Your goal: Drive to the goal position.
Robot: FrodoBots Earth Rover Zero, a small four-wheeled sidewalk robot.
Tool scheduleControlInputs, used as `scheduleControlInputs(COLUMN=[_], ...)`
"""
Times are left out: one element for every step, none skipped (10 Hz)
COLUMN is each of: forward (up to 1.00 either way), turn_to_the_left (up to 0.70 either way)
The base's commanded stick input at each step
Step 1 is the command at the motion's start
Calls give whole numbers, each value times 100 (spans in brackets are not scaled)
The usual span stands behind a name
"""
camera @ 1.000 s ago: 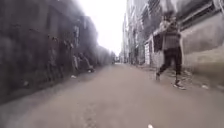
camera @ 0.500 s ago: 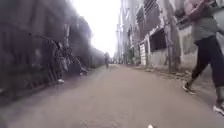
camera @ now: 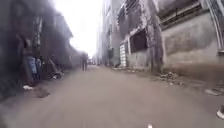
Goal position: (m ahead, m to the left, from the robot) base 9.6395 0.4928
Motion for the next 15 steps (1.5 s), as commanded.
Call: scheduleControlInputs(forward=[100, 100, 100, 100, 100, 100, 100, 100, 100, 100, 100, 100, 100, 100, 100], turn_to_the_left=[0, 0, 0, 0, 0, 0, 0, 0, 0, 0, 0, 0, 12, 27, 27])
